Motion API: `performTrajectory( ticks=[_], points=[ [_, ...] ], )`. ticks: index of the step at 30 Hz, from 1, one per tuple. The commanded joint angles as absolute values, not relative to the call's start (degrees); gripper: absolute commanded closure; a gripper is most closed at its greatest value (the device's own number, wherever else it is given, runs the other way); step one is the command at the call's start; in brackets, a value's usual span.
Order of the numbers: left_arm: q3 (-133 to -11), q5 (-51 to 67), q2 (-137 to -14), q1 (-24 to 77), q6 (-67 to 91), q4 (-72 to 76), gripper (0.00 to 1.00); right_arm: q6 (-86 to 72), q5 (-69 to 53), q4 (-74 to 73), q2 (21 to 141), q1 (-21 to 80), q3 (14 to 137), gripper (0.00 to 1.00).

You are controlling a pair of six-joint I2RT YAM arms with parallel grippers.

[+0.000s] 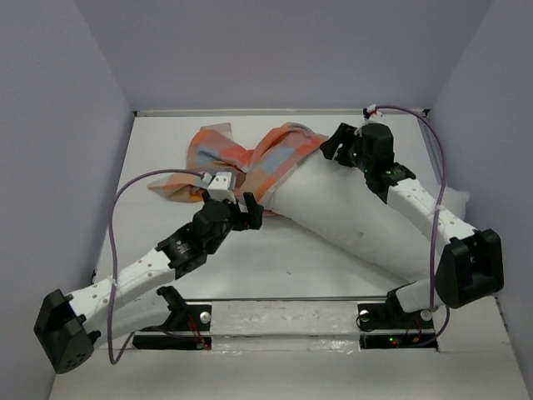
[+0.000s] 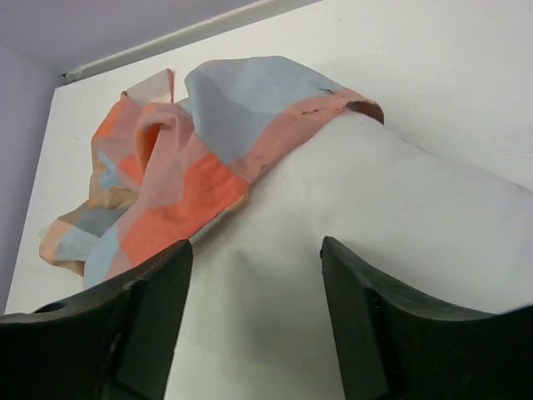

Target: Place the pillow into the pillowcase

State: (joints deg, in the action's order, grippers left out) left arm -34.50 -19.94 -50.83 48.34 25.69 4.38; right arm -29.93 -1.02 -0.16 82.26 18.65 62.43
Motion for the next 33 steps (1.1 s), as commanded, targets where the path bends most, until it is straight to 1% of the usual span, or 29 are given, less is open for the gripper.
performTrajectory(
  ticks=[1, 2, 4, 7, 8, 10, 11, 13, 15, 16, 17, 18, 19, 20, 21, 22, 26, 29, 30, 31, 32, 33],
  points=[
    [-30.9, -22.0, -57.4, 48.3, 24.1, 15.3, 0.05, -24.4, -3.0, -7.8, 74.1, 19.8, 64.1, 0.25],
    [-31.4, -21.5, -58.9, 48.3, 23.6, 16.6, 0.05, -23.7, -2.6, -7.8, 73.2, 20.7, 64.1, 0.25],
    [-33.6, -19.9, -63.5, 47.6, 22.5, 18.4, 0.09, -21.5, -1.6, -10.4, 71.1, 24.1, 63.0, 0.23],
    [-35.1, -21.0, -67.7, 47.5, 22.3, 18.7, 0.13, -18.2, 2.1, -13.4, 69.6, 28.7, 61.9, 0.23],
    [-34.9, -21.1, -67.9, 47.4, 22.3, 19.2, 0.17, -17.6, 3.2, -14.8, 69.0, 32.1, 61.6, 0.23],
    [-34.9, -21.3, -68.5, 47.1, 22.3, 20.3, 0.23, -15.6, 5.9, -15.5, 68.8, 35.1, 60.6, 0.23],
    [-35.0, -21.3, -68.6, 47.1, 21.8, 20.7, 0.31, -15.1, 6.2, -16.3, 69.3, 37.2, 60.3, 0.21],
    [-35.4, -21.4, -69.3, 46.6, 21.0, 22.1, 0.37, -13.0, 7.7, -16.9, 70.4, 38.8, 59.5, 0.19],
    [-36.0, -21.2, -70.7, 45.6, 20.2, 22.8, 0.46, -11.3, 9.7, -18.3, 72.3, 40.6, 59.5, 0.14],
    [-36.6, -20.1, -72.1, 44.5, 19.6, 23.8, 0.52, -9.7, 12.5, -19.0, 74.8, 42.4, 59.8, 0.13],
    [-36.8, -19.6, -72.6, 44.0, 19.4, 24.0, 0.6, -8.9, 14.2, -20.0, 76.0, 43.5, 60.5, 0.11],
    [-37.0, -19.3, -72.9, 43.8, 19.2, 24.1, 0.82, -8.0, 16.0, -20.4, 77.9, 45.6, 60.8, 0.08],
    [-37.2, -19.3, -72.6, 43.7, 19.1, 24.2, 0.92, -6.5, 17.8, -20.7, 78.7, 46.4, 61.2, 0.07],
    [-37.2, -19.3, -72.2, 43.6, 18.7, 24.2, 0.98, -5.9, 20.6, -20.8, 79.4, 47.2, 61.4, 0.05],
    [-37.1, -19.0, -70.8, 43.6, 18.7, 24.2, 1.0, -4.9, 21.8, -20.8, 80.1, 47.7, 62.2, 0.02],
    [-37.2, -18.5, -70.0, 43.5, 18.6, 24.1, 1.0, -4.5, 22.8, -20.7, 80.9, 47.7, 62.7, 0.01],
    [-38.9, -15.3, -66.2, 43.5, 19.3, 22.1, 1.0, -3.1, 28.0, -19.1, 89.9, 47.7, 65.8, 0.0],
    [-42.3, -10.9, -63.5, 43.4, 20.6, 20.1, 1.0, -5.4, 33.9, -17.4, 95.2, 47.7, 69.6, 0.39],
    [-43.5, -9.6, -62.8, 43.4, 20.9, 19.4, 1.0, -6.3, 34.6, -16.8, 95.3, 47.7, 70.3, 0.65],
    [-44.8, -7.5, -61.7, 43.4, 20.9, 18.8, 1.0, -7.9, 35.0, -15.9, 94.7, 47.7, 70.8, 0.79],
    [-47.6, -6.7, -61.3, 43.4, 20.9, 17.4, 1.0, -8.8, 35.8, -14.1, 92.0, 46.9, 71.4, 1.0],
    [-49.3, -5.3, -60.7, 43.4, 20.8, 16.7, 1.0, -10.4, 35.9, -13.3, 90.1, 46.2, 71.6, 1.0]
  ],
)
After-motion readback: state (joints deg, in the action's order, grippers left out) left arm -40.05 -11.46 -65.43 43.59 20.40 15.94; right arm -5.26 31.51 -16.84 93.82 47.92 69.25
